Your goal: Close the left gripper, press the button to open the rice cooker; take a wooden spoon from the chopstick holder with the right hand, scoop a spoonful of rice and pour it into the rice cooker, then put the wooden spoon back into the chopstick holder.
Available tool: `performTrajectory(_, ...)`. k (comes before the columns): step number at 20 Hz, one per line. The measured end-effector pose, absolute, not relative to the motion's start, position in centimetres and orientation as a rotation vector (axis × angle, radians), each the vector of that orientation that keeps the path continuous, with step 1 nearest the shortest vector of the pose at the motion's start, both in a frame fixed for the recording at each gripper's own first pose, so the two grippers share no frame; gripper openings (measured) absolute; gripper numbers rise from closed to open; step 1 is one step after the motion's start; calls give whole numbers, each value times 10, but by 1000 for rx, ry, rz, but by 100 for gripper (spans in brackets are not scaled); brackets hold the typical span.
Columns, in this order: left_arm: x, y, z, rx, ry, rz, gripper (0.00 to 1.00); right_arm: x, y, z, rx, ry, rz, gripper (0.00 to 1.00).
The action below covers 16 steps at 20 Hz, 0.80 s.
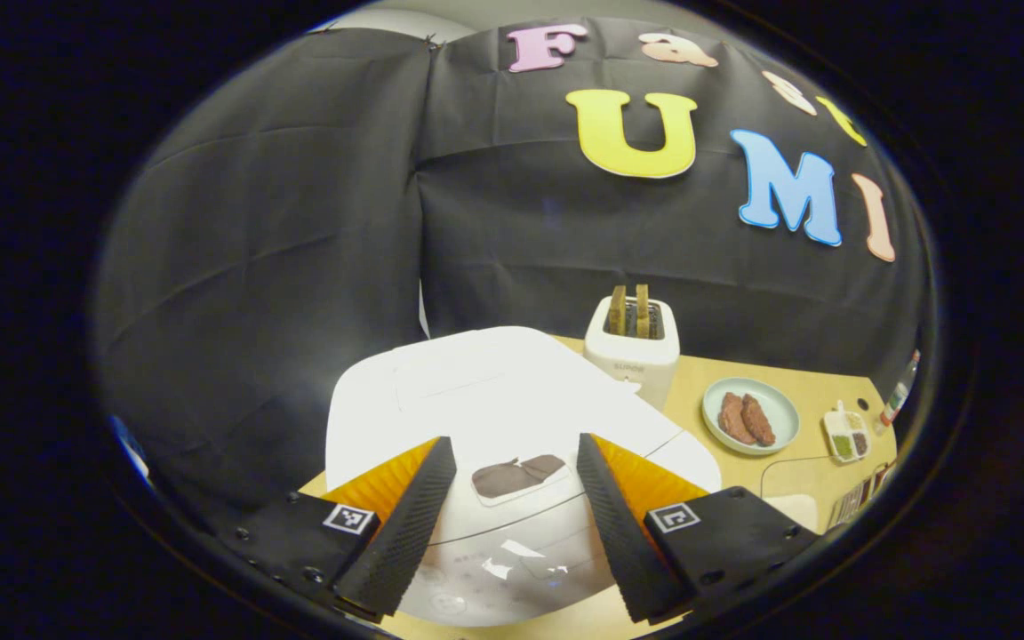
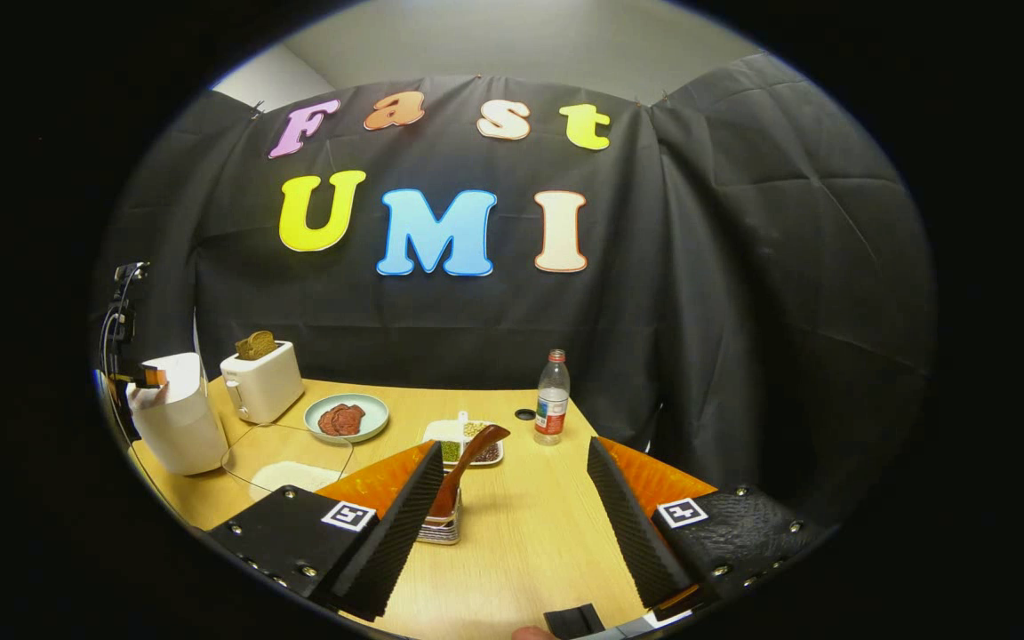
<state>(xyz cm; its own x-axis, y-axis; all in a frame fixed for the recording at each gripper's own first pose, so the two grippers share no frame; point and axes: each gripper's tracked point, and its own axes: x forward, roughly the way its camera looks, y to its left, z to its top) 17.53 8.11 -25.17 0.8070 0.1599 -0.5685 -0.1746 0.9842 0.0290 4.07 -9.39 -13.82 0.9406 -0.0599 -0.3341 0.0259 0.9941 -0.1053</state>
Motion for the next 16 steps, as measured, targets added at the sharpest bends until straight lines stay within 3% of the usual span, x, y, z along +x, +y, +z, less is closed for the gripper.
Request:
performTrajectory(5,169,80,-239,-49,562,126,98,49,-63,-115,-67,304,27,99)
performTrajectory(10,151,69,-147,-61,353,71,96,56,-28,-79,3,246,98,99)
performTrajectory(16,80,34,-61,-10,168,-37,97,55,-2,-48,2,169,146,99)
